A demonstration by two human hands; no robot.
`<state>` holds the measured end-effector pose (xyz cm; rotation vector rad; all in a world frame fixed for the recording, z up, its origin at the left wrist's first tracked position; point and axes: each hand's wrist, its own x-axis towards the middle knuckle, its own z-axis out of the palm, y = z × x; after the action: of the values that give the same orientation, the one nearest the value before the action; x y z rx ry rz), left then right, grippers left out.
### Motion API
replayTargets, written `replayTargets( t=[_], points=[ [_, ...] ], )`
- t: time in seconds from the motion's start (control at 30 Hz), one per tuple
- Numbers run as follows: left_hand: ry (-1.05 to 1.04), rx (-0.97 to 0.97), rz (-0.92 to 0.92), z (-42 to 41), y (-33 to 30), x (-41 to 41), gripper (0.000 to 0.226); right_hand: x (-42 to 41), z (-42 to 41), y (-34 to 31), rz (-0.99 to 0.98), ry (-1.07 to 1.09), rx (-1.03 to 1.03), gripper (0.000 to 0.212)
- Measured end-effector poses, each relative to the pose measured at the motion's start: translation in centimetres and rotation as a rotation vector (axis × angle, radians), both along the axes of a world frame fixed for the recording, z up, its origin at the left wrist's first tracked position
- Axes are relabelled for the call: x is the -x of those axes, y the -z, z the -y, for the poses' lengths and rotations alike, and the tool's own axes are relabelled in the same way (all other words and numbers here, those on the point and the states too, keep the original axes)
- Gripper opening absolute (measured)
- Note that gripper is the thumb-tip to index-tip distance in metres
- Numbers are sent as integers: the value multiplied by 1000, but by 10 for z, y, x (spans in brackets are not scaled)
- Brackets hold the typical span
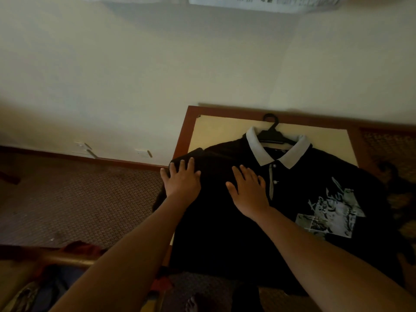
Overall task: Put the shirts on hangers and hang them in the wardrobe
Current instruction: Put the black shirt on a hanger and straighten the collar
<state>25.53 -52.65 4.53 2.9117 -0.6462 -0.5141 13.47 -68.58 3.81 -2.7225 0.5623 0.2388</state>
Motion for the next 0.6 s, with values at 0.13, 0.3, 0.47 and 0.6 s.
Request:
replayTargets(
  t=[0.13, 0.3, 0.47, 0.6],
  points=[
    [7, 35, 75, 55, -4, 16, 60, -9, 42, -4, 370, 60, 26, 55],
    [-85, 98, -9, 114, 17, 41, 65, -31, 119, -17, 314, 71, 152, 44],
    [-139, 55, 72, 118, 34, 55, 65, -56, 177, -24, -24, -42, 187, 56],
    [-159, 54, 92, 119, 35, 55, 64, -77, 193, -23, -147, -185, 127, 62]
  ],
)
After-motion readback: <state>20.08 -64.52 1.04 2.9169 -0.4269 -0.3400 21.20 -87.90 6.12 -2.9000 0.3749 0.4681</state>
